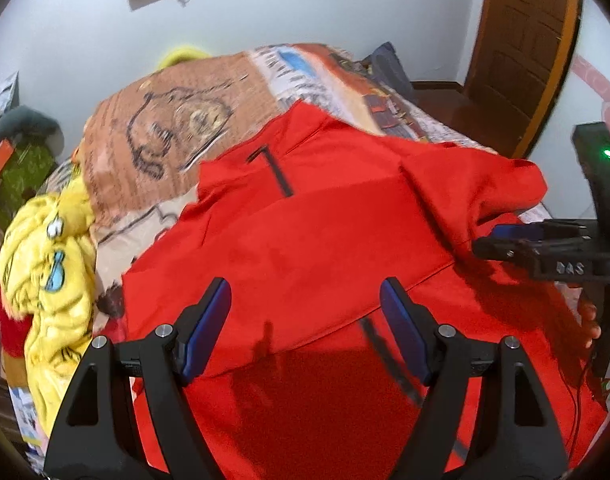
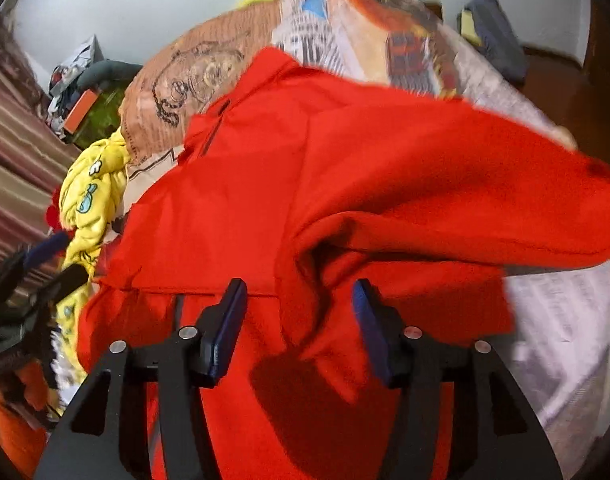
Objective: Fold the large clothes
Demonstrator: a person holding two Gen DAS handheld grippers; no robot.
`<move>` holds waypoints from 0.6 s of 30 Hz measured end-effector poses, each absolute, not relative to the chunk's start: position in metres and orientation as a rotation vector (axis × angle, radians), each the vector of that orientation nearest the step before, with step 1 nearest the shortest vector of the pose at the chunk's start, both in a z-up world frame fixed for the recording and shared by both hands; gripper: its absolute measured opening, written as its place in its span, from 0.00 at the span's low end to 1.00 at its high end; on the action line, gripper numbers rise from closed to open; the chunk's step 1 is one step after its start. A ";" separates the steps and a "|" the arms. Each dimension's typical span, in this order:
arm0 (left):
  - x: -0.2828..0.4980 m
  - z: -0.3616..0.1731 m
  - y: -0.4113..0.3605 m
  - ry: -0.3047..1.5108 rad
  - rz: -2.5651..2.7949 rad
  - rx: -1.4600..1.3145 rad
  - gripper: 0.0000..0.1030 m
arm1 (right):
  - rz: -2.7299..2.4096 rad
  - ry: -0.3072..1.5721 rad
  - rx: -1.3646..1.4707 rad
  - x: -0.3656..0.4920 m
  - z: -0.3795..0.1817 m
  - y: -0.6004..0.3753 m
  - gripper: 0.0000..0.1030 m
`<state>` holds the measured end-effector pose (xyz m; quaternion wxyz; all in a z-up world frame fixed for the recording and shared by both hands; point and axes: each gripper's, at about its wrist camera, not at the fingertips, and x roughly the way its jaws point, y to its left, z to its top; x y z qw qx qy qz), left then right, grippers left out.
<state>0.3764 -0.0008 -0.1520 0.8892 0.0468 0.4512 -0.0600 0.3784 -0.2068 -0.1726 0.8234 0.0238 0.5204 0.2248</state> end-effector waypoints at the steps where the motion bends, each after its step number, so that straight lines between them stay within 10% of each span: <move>1: 0.379 -0.147 -0.010 0.930 -0.142 0.108 0.74 | 0.459 1.084 0.023 0.375 -0.168 -0.212 0.50; 18: 0.433 -0.158 -0.215 0.914 -0.442 0.439 0.76 | 0.058 0.905 0.070 0.345 -0.147 -0.381 0.68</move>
